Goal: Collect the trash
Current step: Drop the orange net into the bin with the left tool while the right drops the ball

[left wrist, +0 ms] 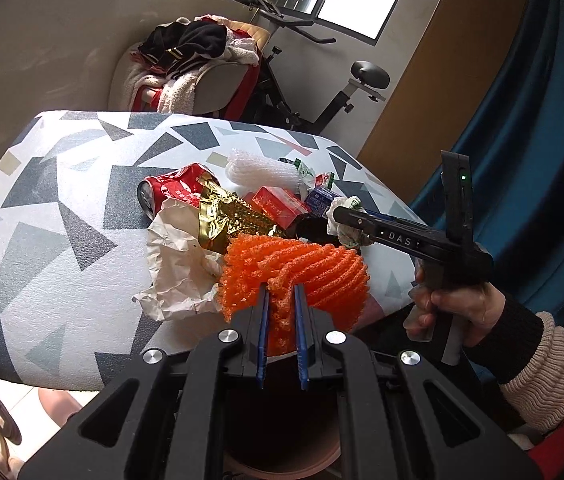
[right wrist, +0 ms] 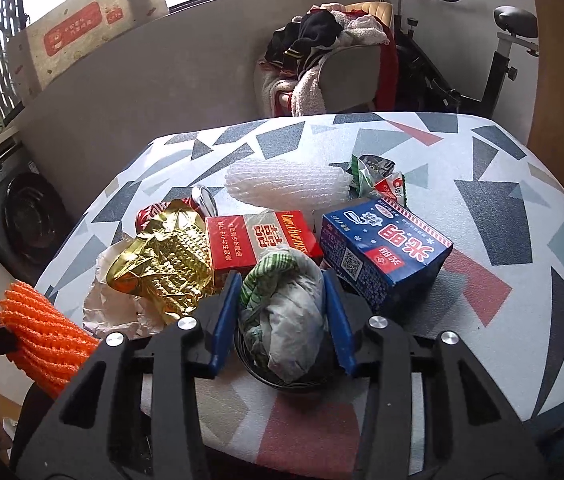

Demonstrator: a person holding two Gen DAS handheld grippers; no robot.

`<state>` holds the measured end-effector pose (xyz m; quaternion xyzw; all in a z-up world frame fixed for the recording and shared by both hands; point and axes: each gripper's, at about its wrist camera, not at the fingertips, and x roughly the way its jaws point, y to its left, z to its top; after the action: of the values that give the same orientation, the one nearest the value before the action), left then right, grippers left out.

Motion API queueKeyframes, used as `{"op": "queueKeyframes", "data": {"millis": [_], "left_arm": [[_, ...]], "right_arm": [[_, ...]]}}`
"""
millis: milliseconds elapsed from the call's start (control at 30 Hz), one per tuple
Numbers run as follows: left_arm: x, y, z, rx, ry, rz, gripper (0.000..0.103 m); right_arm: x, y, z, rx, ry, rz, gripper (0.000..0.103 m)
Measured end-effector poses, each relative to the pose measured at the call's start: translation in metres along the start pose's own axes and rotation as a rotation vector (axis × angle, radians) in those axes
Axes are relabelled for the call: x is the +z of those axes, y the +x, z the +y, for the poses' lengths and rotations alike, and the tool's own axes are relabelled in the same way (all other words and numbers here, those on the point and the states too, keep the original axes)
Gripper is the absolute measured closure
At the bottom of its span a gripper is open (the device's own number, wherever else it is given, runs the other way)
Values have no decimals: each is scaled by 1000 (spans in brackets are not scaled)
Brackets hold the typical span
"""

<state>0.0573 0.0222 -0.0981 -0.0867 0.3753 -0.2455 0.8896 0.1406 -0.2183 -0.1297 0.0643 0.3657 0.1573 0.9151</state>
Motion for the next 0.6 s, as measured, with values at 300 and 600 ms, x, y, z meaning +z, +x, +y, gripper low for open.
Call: {"op": "queueKeyframes", "data": {"millis": [300, 600], "left_arm": [[-47, 17, -19, -29, 49, 116, 91], [-75, 42, -45, -45, 164, 148, 40]], "right_arm": [[-40, -58, 2, -8, 18, -37, 60], [-65, -85, 1, -36, 12, -52, 60]]}}
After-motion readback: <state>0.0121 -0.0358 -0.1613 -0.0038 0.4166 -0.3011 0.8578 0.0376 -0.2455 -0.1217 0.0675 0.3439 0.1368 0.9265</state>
